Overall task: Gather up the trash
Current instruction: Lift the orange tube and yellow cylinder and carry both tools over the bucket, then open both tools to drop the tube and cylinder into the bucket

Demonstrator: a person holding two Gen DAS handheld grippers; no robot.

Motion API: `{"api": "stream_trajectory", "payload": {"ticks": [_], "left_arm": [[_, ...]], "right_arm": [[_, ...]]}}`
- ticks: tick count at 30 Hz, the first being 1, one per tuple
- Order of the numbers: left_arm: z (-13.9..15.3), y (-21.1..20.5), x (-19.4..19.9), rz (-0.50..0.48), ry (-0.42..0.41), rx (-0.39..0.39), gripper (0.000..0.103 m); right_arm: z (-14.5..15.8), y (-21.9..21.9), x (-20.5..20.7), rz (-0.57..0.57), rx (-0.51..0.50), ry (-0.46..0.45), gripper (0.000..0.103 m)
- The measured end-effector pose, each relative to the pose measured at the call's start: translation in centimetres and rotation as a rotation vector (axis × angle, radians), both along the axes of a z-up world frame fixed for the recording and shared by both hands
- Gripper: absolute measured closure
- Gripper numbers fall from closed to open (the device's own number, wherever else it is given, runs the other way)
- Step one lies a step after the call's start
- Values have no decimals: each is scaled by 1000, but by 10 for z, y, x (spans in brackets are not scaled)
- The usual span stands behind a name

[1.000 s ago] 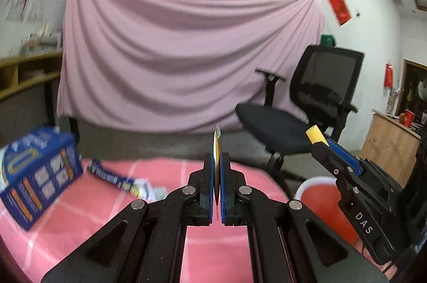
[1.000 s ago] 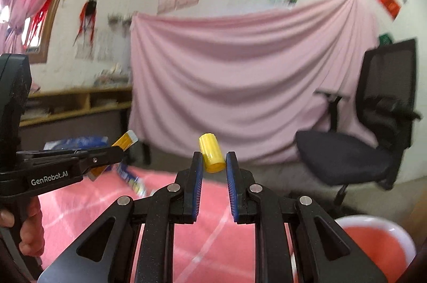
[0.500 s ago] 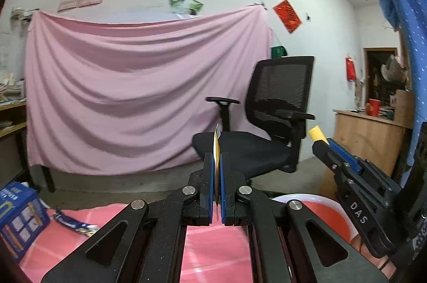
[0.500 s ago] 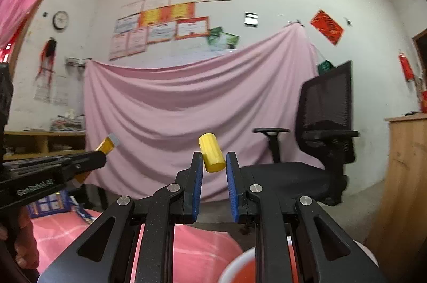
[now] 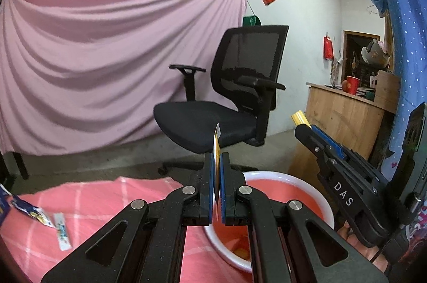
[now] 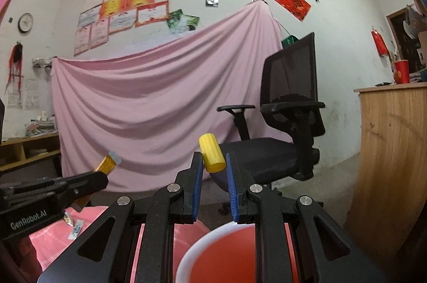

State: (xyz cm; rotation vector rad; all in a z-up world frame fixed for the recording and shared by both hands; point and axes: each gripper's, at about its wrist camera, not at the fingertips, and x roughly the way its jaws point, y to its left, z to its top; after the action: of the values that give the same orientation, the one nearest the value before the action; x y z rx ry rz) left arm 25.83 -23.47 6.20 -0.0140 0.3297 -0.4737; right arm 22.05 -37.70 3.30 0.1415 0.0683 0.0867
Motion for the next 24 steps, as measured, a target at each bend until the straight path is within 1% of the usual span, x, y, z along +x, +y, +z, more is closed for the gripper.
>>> {"api": "stream_trajectory", "payload": {"ticks": [16,20,24], "left_arm": [[-29,-33,26,-96,198,-1,101],[-35,-40,31,-112,237,10,101],[-39,-45,33,-116,254,16,101]], "right_arm": [[-12,-24,14,-67,45,135,87],[-13,-30,15,-74,65,153,87],[-14,-35,17,-79,79,162,87]]}}
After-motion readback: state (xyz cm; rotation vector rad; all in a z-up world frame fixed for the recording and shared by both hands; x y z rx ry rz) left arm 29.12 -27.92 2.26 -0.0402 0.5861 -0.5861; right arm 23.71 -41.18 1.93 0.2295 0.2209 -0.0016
